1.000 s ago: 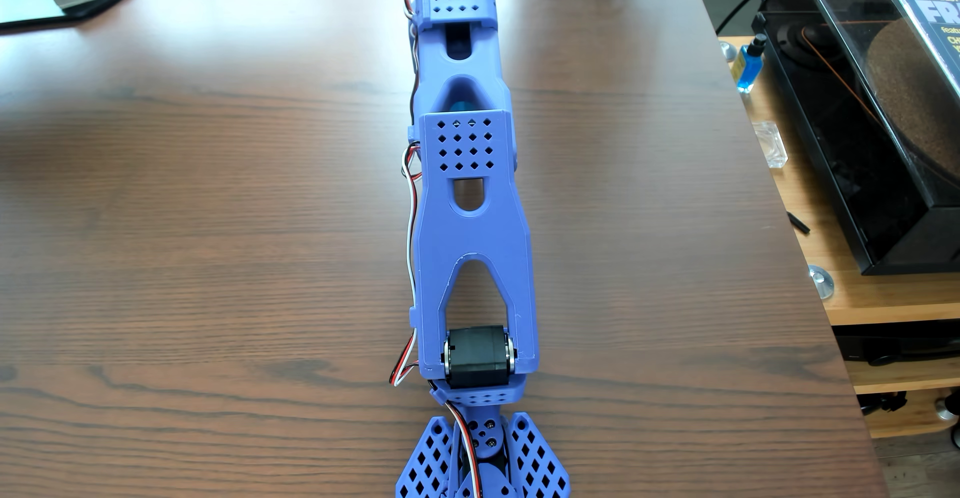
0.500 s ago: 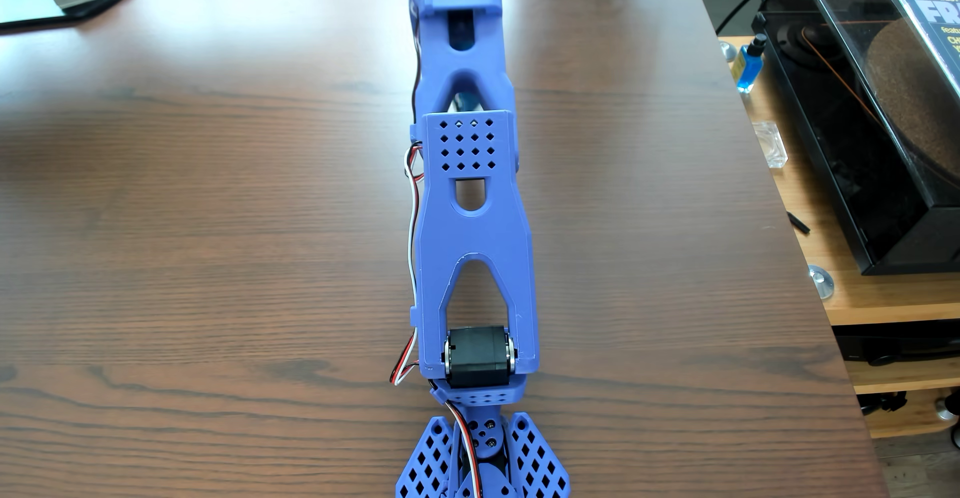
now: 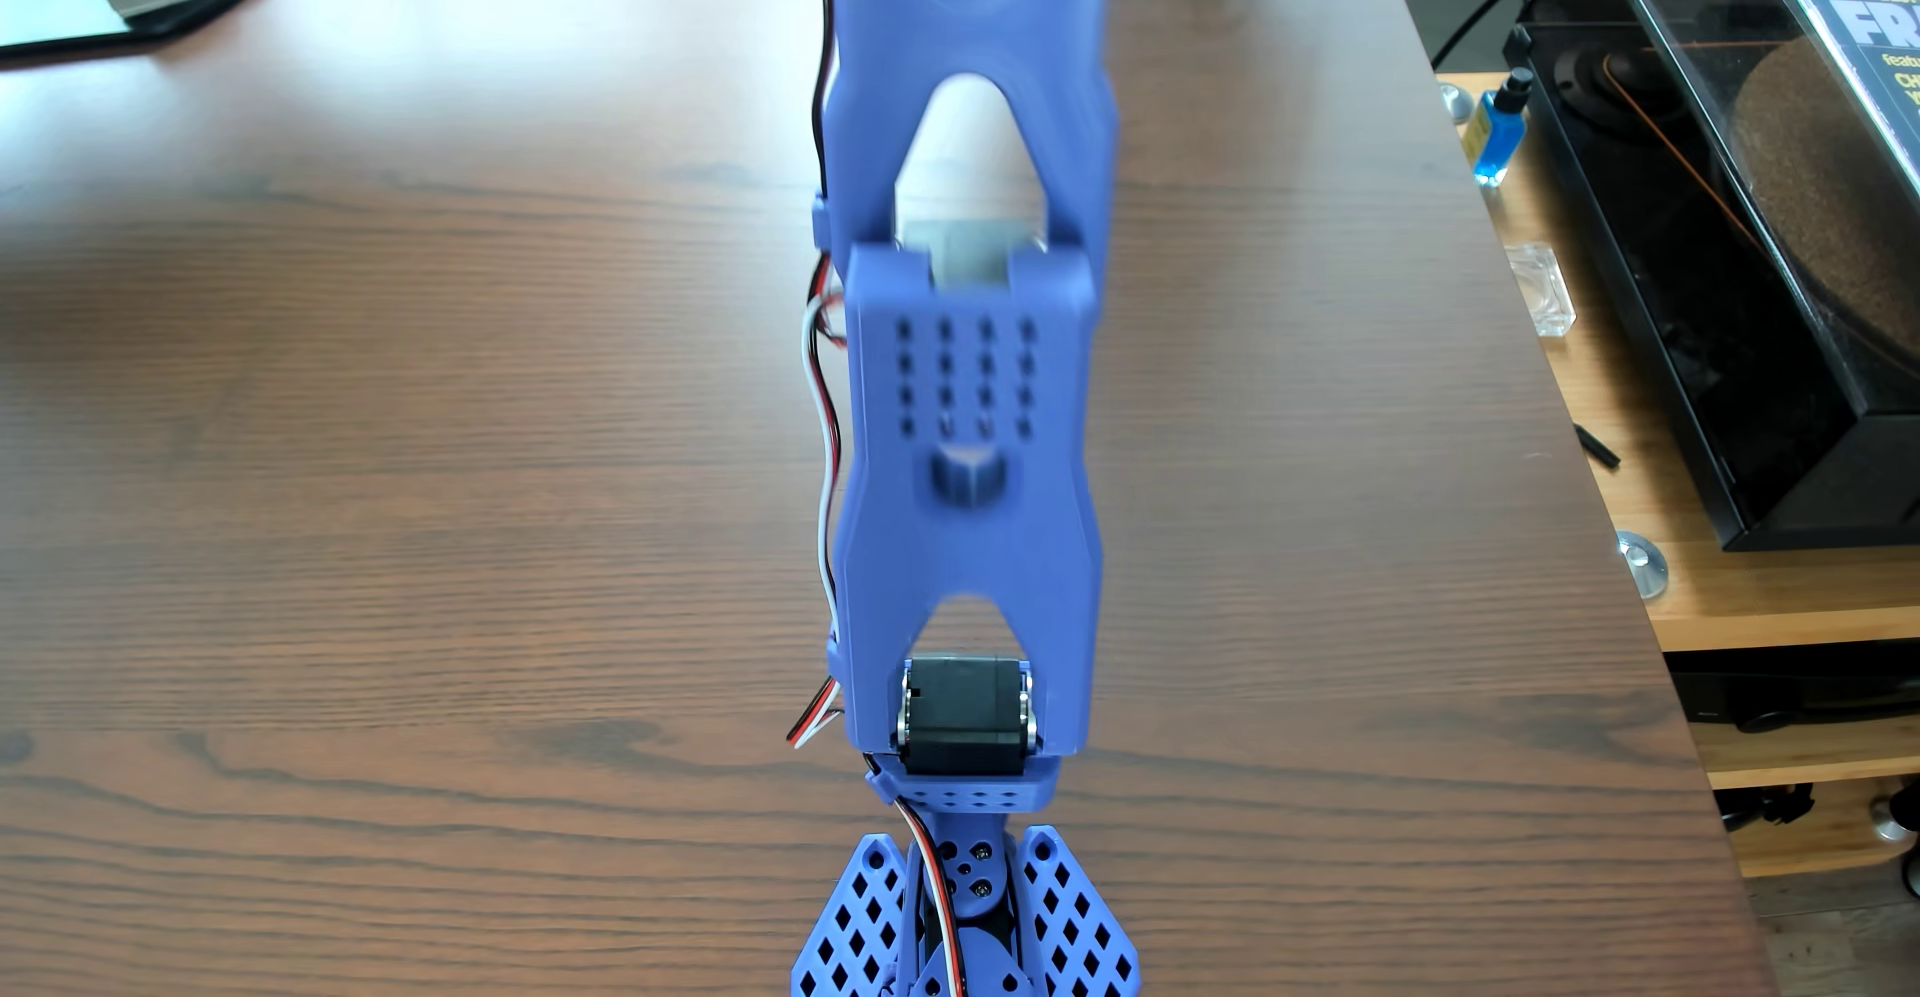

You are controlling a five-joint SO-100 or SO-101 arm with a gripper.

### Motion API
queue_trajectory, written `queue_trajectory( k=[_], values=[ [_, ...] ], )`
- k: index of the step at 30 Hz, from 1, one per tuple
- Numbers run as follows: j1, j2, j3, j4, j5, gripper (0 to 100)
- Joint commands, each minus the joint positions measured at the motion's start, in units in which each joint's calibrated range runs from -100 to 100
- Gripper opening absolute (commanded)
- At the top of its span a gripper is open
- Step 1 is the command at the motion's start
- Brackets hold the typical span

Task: Grab the blue dice

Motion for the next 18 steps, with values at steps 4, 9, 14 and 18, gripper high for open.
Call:
queue_trajectory(
  k=[4,9,14,18],
  values=[
    [-2.4,-32.1,22.6,1.7,-0.6,2],
    [-5.7,-44.7,42.9,1.5,-0.9,2],
    [-9.5,-53.8,60.4,0.0,-0.7,2],
    [-10.0,-60.8,76.6,-9.3,-0.8,1]
  ],
)
